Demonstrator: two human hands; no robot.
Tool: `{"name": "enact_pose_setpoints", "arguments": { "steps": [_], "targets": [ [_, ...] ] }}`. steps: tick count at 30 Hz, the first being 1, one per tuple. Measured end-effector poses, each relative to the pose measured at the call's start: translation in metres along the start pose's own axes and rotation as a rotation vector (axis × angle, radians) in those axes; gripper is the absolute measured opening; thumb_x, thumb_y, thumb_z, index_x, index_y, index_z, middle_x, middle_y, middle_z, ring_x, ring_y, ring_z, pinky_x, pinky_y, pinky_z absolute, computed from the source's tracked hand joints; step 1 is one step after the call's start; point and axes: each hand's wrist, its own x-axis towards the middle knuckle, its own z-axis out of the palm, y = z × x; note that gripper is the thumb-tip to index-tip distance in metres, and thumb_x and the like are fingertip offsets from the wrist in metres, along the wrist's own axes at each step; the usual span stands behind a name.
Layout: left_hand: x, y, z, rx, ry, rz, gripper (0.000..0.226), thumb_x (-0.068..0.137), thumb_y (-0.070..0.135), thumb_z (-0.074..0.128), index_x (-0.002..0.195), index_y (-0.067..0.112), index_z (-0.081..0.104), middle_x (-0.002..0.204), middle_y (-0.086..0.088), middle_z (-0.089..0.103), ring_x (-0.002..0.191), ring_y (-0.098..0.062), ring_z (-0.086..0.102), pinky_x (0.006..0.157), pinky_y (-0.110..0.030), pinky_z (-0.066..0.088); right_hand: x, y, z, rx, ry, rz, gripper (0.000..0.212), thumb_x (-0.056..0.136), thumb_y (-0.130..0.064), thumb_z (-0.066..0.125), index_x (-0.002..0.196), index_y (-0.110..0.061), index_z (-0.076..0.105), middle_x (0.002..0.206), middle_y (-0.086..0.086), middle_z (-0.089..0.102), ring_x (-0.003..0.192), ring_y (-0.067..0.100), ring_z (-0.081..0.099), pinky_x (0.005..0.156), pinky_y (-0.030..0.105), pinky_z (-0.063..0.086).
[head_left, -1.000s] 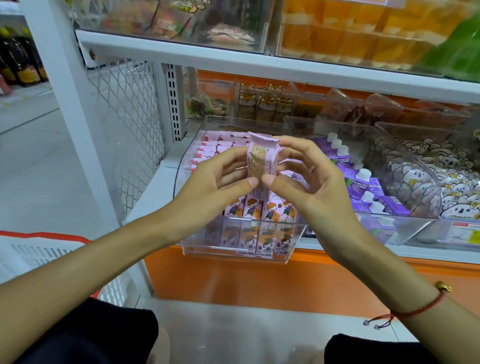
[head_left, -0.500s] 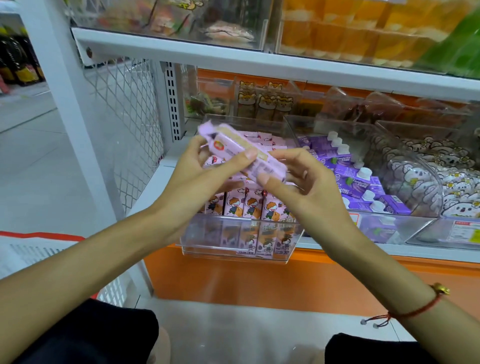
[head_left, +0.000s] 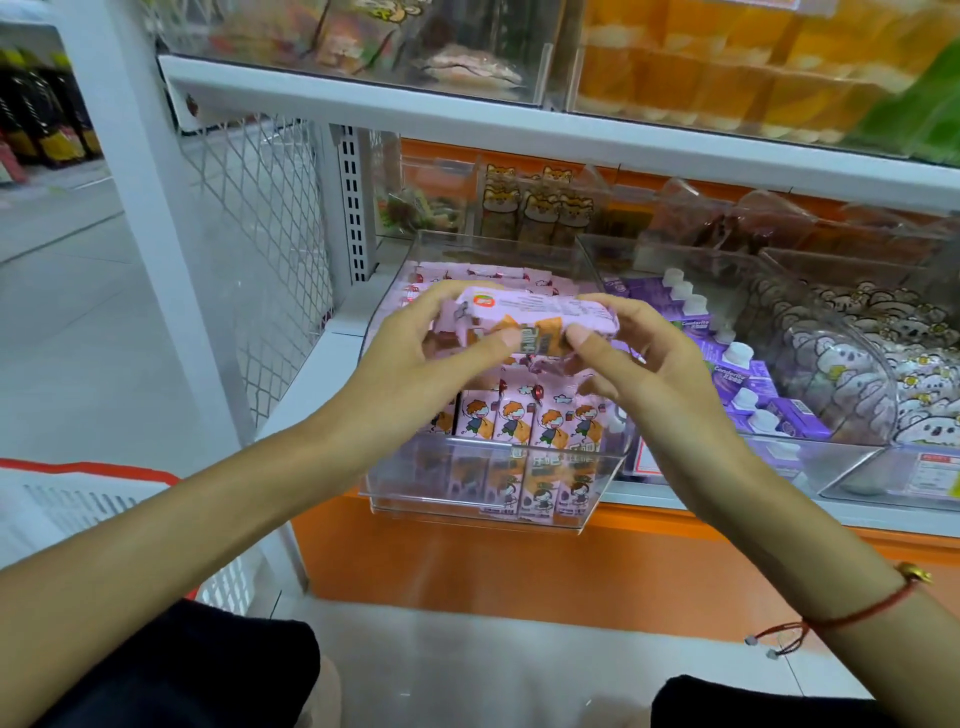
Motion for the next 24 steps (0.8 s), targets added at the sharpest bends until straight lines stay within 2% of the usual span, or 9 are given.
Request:
{"name": "enact_pose_setpoints", "arguments": {
  "steps": [4, 7, 10, 12, 14, 17, 19, 22, 24],
  "targets": [
    [0.002, 0.006, -0.01, 0.159, 0.03, 0.138, 0.035, 0.08, 0.041, 0.063, 0.115, 0.038, 0.06, 0.104, 0.022, 0.07, 0.096, 0.003, 0.066, 0.09, -0.024, 0.054, 0.008, -0.001, -0.001, -0.033, -0.021, -0.007, 0.034, 0.087, -0.032, 0.062, 0.12, -0.022, 0.059, 0.098, -0.008, 0.071, 0.083, 0.005, 0.067, 0.078, 0.022, 0.054],
    [0.02, 0.007, -0.029, 0.146, 0.226, 0.214, 0.026, 0.083, 0.029, 0.069, 0.106, 0.039, 0.062, 0.093, 0.02, 0.072, 0.09, 0.003, 0.067, 0.085, -0.021, 0.055, 0.024, -0.004, 0.002, -0.207, -0.031, -0.073, 0.044, 0.09, -0.025, 0.062, 0.132, -0.027, 0.046, 0.116, -0.012, 0.058, 0.094, -0.001, 0.061, 0.071, 0.009, 0.05],
    [0.048, 0.004, -0.05, 0.194, 0.379, 0.22, 0.027, 0.085, 0.018, 0.071, 0.108, 0.03, 0.063, 0.096, 0.017, 0.07, 0.089, 0.0, 0.066, 0.087, -0.021, 0.053, 0.054, -0.005, 0.01, -0.539, -0.105, -0.187, 0.041, 0.093, -0.015, 0.056, 0.133, -0.019, 0.047, 0.127, 0.0, 0.055, 0.107, 0.011, 0.054, 0.084, 0.018, 0.045],
    [0.067, 0.001, -0.056, 0.237, 0.352, 0.183, 0.024, 0.085, 0.017, 0.071, 0.107, 0.023, 0.064, 0.095, 0.01, 0.07, 0.088, -0.006, 0.067, 0.087, -0.024, 0.053, 0.079, 0.001, 0.021, -0.79, -0.21, -0.257, 0.035, 0.095, -0.013, 0.05, 0.13, -0.009, 0.051, 0.132, 0.01, 0.054, 0.12, 0.02, 0.048, 0.093, 0.023, 0.036],
    [0.086, -0.004, -0.058, 0.314, 0.283, 0.149, 0.015, 0.085, 0.019, 0.07, 0.098, 0.016, 0.065, 0.09, 0.004, 0.07, 0.084, -0.013, 0.066, 0.085, -0.032, 0.054, 0.101, 0.009, 0.034, -0.986, -0.294, -0.267, 0.036, 0.098, -0.016, 0.045, 0.131, -0.004, 0.05, 0.136, 0.016, 0.05, 0.126, 0.03, 0.044, 0.097, 0.032, 0.036],
    [0.114, -0.008, -0.055, 0.494, 0.212, 0.083, 0.03, 0.086, 0.026, 0.069, 0.105, 0.003, 0.065, 0.099, -0.014, 0.069, 0.094, -0.032, 0.064, 0.088, -0.045, 0.052, 0.126, 0.02, 0.048, -1.203, -0.33, -0.229, 0.04, 0.099, -0.023, 0.038, 0.134, -0.007, 0.046, 0.134, 0.017, 0.047, 0.123, 0.034, 0.041, 0.094, 0.038, 0.038],
    [0.129, -0.01, -0.054, 0.59, 0.181, 0.063, 0.036, 0.086, 0.028, 0.069, 0.114, 0.007, 0.062, 0.11, -0.012, 0.067, 0.099, -0.031, 0.062, 0.088, -0.039, 0.051, 0.137, 0.025, 0.051, -1.268, -0.383, -0.154, 0.045, 0.1, -0.03, 0.033, 0.139, -0.011, 0.041, 0.142, 0.016, 0.04, 0.129, 0.034, 0.033, 0.101, 0.042, 0.033],
    [0.145, -0.011, -0.055, 0.715, 0.079, 0.081, 0.031, 0.086, 0.027, 0.069, 0.112, 0.011, 0.061, 0.111, -0.006, 0.065, 0.096, -0.021, 0.06, 0.079, -0.028, 0.047, 0.144, 0.029, 0.05, -1.285, -0.484, -0.07, 0.047, 0.1, -0.038, 0.03, 0.139, -0.015, 0.041, 0.148, 0.013, 0.032, 0.135, 0.034, 0.025, 0.108, 0.046, 0.026],
    [0.153, -0.009, -0.056, 0.827, -0.007, 0.083, 0.042, 0.087, 0.03, 0.068, 0.122, 0.01, 0.058, 0.122, -0.008, 0.063, 0.105, -0.023, 0.058, 0.087, -0.028, 0.045, 0.144, 0.027, 0.046, -1.268, -0.501, -0.068, 0.046, 0.1, -0.042, 0.031, 0.138, -0.022, 0.045, 0.151, 0.009, 0.03, 0.137, 0.031, 0.021, 0.109, 0.046, 0.024]
  ]
}}
